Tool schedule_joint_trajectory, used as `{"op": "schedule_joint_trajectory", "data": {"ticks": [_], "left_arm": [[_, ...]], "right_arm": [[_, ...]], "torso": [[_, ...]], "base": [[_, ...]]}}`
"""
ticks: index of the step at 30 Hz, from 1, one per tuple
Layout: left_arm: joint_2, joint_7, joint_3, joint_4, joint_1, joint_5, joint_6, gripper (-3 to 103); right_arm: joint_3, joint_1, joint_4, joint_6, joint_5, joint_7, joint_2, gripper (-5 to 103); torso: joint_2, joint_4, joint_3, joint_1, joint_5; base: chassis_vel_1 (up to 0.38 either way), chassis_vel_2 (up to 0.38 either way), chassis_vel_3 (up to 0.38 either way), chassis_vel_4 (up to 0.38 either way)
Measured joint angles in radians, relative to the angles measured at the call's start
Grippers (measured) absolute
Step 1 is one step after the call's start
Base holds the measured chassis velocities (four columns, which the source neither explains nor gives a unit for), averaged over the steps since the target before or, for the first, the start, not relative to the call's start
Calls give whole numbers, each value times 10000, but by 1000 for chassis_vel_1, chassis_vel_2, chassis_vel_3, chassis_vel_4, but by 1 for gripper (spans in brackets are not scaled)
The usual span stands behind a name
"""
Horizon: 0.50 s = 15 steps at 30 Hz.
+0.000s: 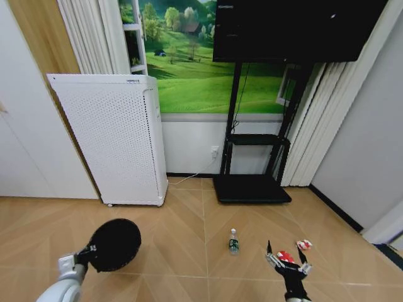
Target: Pick up the trash bin and place the garbage on the floor into it.
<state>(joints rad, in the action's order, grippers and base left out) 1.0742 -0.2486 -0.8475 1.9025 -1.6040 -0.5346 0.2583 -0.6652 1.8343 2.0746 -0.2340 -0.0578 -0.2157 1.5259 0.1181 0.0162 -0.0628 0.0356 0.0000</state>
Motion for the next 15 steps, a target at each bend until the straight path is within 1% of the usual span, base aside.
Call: {"op": "schedule_joint_trajectory", "data": {"ticks": [2,3,4,5,6,7,8,9,10,12,13,14,15], "left_arm": [[214,293,-327,375,-322,118,-403,4],[214,293,-327,375,-322,118,-403,4],[292,447,-424,491,-428,130,-607,4],[433,676,-536,677,-600,43,-945,4],[433,676,-536,677,-600,43,-945,4],[535,906,-557,903,-761,-390,-1178,4],[542,1008,-449,1086,-839,-938,-1205,4],[558,1094,-339,1213,-911,-1346,-1189,4],[558,1094,-339,1213,-911,-1346,-1189,4],[665,1127,-169,1467,-1042,-2047,-1005,4],[746,1027,-81,1585,-1076,-2408,-871,4],[746,1027,-81,1585,-1076,-2408,-871,4],[816,902,-9,1636,-1079,-2639,-782,4]], "right_arm": [[80,113,-17,-3,209,81,89,100],[80,113,-17,-3,209,81,89,100],[104,161,-18,33,337,80,105,100],[170,214,-18,240,614,-8,114,100],[170,214,-18,240,614,-8,114,100],[249,254,-36,459,853,-146,172,100],[342,298,-127,589,1009,-262,308,100],[424,298,-227,669,1139,-325,385,100],[424,298,-227,669,1139,-325,385,100],[613,218,-387,789,1268,-382,423,100],[712,182,-419,879,1208,-393,405,100],[712,182,-419,879,1208,-393,405,100],[753,165,-427,965,1085,-406,354,100]], "torso": [[0,-3,0,0,0],[0,-3,0,0,0],[0,2,0,0,1],[0,0,1,0,0],[0,0,1,0,0],[1,-3,1,0,0],[1,-2,1,0,0],[1,9,1,0,1],[1,9,1,0,1],[1,4,1,0,0],[2,1,1,-1,2],[2,1,1,-1,2],[2,-1,1,-1,1]], "base": [[0,0,0,0],[0,0,0,0],[0,0,0,0],[0,0,0,0],[0,0,0,0],[0,0,0,0],[0,0,0,0],[0,0,0,0],[0,0,0,0],[0,0,0,0],[0,0,0,0],[0,0,0,0],[0,0,0,0]]}}
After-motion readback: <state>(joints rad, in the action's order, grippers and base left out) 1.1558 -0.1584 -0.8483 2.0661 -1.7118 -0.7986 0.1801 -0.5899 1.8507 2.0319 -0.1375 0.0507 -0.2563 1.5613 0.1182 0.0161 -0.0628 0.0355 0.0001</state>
